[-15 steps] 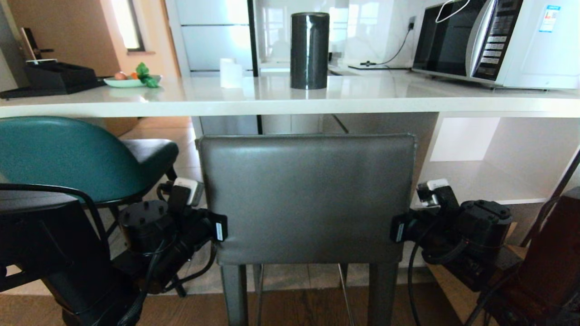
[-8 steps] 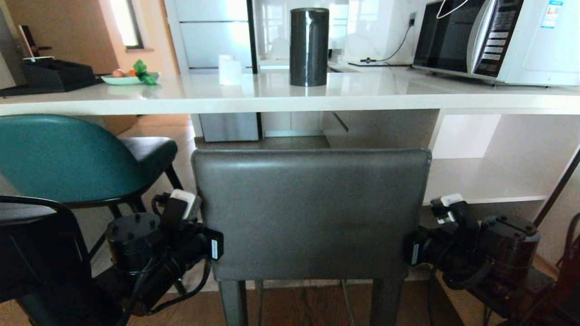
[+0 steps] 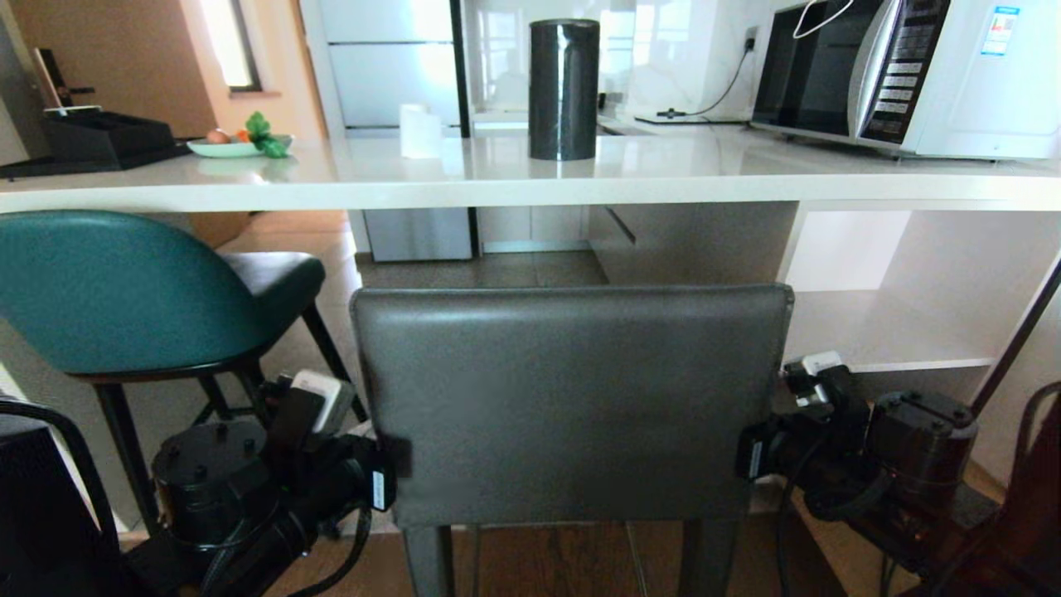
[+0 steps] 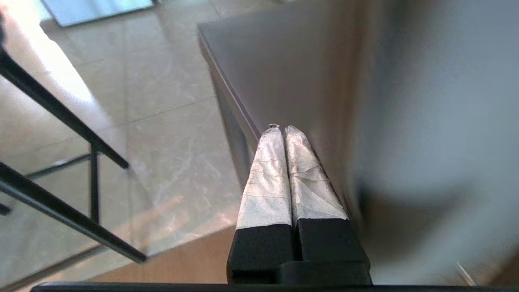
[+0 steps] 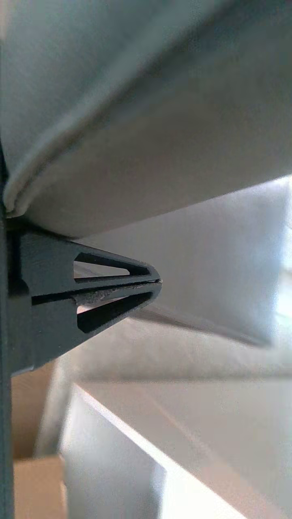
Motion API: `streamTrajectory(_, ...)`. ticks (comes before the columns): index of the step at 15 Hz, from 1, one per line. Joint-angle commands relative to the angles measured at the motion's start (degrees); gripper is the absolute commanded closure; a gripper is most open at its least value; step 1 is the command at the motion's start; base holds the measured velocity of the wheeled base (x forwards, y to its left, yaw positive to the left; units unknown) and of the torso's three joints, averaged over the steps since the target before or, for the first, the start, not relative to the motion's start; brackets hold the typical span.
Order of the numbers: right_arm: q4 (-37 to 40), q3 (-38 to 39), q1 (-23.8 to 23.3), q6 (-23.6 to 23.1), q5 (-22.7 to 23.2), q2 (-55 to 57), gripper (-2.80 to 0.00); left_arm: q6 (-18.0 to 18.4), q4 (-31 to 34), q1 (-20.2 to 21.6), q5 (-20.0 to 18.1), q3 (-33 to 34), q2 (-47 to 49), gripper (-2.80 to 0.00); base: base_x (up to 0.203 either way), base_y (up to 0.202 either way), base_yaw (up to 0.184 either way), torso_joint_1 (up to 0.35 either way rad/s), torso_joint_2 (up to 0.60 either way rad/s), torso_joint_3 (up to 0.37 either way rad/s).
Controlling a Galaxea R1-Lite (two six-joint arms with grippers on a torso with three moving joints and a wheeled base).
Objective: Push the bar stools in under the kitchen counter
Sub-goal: Push the gray chair back under the dining table
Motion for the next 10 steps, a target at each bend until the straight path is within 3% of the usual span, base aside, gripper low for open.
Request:
streamTrajectory(1, 0.6, -3.4, 0.3, -2.7, -0.2, 6.2, 0.00, -0.5, -0.2, -1.8, -0.4, 1.8, -0.8, 0.00, 0.000, 0.000, 0.000, 0.000, 0.00, 0.000)
streamTrajectory(6, 0.6, -5.3, 4.7, -3.5, -0.7, 6.2, 0.00, -1.5, -0.2, -1.4, -0.3, 0.6, 1.8, 0.00, 0.000, 0.000, 0.000, 0.000, 0.00, 0.000)
streamTrajectory(10, 0.6, -1.1, 1.6, -2.9, -1.0, 2.4, 0.00, -2.6, -0.2, 9.2, -1.3, -0.2, 2.4, 0.00, 0.000, 0.000, 0.000, 0.000, 0.00, 0.000)
